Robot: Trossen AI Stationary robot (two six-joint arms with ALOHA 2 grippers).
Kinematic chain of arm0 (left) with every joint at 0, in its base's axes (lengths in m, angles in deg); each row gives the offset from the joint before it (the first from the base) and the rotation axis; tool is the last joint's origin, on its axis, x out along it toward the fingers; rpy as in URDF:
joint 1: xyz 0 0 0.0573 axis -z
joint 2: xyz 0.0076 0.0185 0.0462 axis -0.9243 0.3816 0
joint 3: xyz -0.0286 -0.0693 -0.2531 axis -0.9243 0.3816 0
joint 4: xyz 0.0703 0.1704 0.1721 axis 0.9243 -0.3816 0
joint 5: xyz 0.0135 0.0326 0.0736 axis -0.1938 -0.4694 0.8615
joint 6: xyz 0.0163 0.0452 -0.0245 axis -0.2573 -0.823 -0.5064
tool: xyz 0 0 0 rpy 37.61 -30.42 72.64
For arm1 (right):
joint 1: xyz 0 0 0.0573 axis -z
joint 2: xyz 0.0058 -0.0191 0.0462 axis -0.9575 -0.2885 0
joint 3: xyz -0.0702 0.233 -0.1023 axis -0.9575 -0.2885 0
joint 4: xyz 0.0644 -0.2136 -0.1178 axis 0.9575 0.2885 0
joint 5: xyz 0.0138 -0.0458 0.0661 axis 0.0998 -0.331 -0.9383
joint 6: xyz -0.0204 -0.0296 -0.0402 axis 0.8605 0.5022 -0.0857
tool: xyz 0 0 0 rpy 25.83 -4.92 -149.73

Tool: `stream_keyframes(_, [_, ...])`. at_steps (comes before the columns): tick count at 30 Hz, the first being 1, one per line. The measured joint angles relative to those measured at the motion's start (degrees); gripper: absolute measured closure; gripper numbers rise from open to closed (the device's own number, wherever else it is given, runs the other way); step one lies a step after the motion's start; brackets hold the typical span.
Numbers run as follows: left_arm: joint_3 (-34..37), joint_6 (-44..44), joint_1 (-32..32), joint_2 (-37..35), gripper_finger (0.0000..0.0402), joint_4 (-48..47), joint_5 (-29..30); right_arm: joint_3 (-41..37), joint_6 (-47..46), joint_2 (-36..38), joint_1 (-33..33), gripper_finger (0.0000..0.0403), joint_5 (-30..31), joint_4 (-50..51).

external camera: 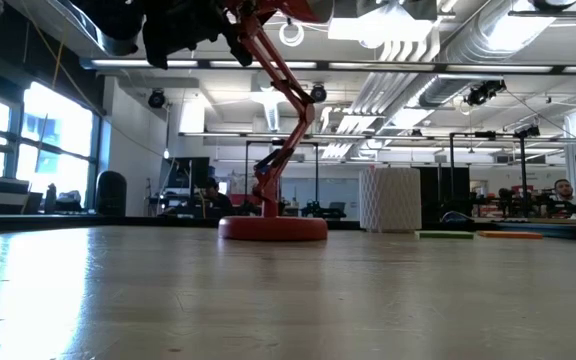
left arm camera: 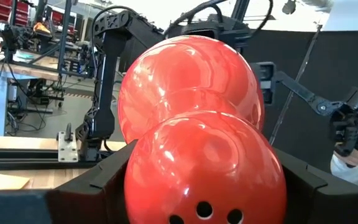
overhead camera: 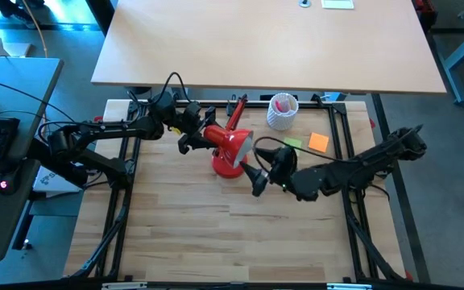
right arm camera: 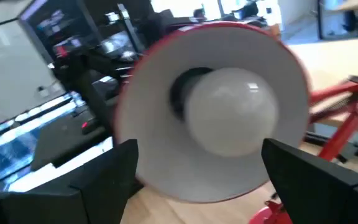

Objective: Screw lightbulb
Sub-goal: Remove the white lightbulb from the red lamp

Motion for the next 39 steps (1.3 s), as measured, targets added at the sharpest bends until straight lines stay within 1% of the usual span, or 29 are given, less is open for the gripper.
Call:
stream_keyframes(3, [0.00,-0.15,-0.02,0.00,0.0150,0.02,-0.19,0.00,-2.54,0.00,1.56,0.0061,0.05,2.39])
stream_keyframes(5, [0.00,-0.20,-0.02,0.01,0.0150,0.11,-0.24,0.00,-2.61,0.00,2.50,0.0061,-0.22,2.62])
stream_keyframes(9, [0.00,-0.26,-0.04,0.02,0.0150,0.22,-0.87,0.00,-2.21,0.02,4.46,0.0061,-3.63,2.55])
stream_keyframes(12, [0.00,-0.17,-0.04,0.02,0.0150,0.22,-0.97,0.00,0.30,0.02,5.99,0.0061,-7.30,2.07])
stream_keyframes(14, [0.00,-0.19,-0.01,0.02,0.0150,0.24,-1.32,0.00,2.44,0.02,6.94,0.0061,-8.66,2.10])
stream_keyframes(20, [0.00,-1.09,0.66,0.04,0.0150,-0.07,-0.96,0.02,12.14,0.04,8.76,0.0061,-9.89,1.75])
stream_keyframes(22, [0.00,-1.07,0.82,0.04,0.0150,-0.51,-0.32,0.02,17.37,0.04,9.11,0.0061,-9.91,1.70])
stream_keyframes(25, [-0.04,-1.07,1.23,0.04,0.0150,-0.83,0.65,0.04,28.17,0.04,9.43,0.0062,-9.85,1.76])
stream_keyframes(28, [-0.04,-1.34,1.75,0.02,0.0150,-0.94,1.80,0.03,42.90,0.04,9.41,0.0062,-9.50,2.10])
stream_keyframes(36, [-0.04,-0.40,1.92,0.00,0.0150,-0.90,4.12,0.04,86.26,0.04,9.53,0.0062,-7.83,1.80])
stream_keyframes(39, [-0.04,-0.18,1.95,0.00,0.0150,-0.90,4.88,0.03,98.37,0.02,9.51,0.0062,-5.27,1.82])
